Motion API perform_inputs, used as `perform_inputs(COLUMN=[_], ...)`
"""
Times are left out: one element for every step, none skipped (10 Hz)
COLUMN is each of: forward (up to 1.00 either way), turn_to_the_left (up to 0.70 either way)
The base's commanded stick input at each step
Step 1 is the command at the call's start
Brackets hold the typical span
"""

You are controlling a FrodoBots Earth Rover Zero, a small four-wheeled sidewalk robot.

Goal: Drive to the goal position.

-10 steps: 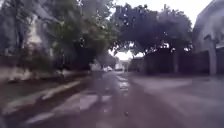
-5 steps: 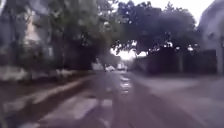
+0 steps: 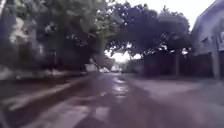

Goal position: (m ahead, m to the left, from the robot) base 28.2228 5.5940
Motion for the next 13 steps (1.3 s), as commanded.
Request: perform_inputs(forward=[0.70,0.70,0.70,0.70,0.70,0.70,0.70,0.70,0.70,0.70,0.70,0.70,0.70], turn_to_the_left=[-0.35,-0.35,0.00,0.00,0.00,0.00,0.00,0.00,0.00,0.00,0.00,0.00,0.00])
